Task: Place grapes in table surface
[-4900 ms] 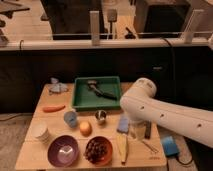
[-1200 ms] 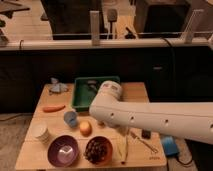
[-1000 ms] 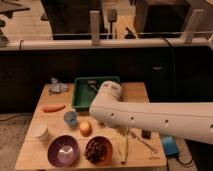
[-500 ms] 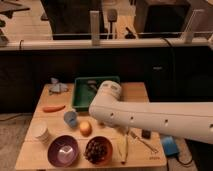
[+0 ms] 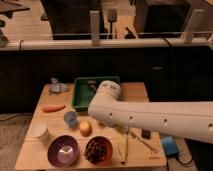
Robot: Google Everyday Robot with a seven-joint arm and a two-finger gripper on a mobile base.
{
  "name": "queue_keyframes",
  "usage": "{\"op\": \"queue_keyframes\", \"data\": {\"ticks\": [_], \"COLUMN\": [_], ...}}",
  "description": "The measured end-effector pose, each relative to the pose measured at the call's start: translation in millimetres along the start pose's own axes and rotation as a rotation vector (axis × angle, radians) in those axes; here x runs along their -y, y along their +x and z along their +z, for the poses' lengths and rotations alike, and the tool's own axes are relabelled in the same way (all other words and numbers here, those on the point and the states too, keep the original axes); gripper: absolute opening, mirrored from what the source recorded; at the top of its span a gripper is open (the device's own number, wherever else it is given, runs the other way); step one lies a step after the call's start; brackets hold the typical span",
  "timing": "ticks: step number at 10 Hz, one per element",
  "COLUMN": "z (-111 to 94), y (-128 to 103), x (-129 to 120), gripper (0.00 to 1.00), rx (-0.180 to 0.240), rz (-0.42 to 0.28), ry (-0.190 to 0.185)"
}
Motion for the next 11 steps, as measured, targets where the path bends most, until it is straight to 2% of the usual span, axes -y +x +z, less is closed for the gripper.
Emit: {"op": "queue_keyframes", "data": {"ticks": [1, 3, 4, 6, 9, 11], "z": [6, 12, 9, 0, -4, 4], "y": [-7, -33, -53, -77, -105, -130], "x": [2, 5, 8, 5, 5, 3], "gripper": [0.80, 0.80, 0.80, 0.80, 0.80, 0.80], "rx": [0.071, 0.285, 0.366, 0.409, 0.409, 0.394], "rz": [-0.020, -0.044, -0.060, -0.065, -0.074, -0.085], "ry": [-0.008, -0.015, -0.012, -0.001, 0.013, 0.031]}}
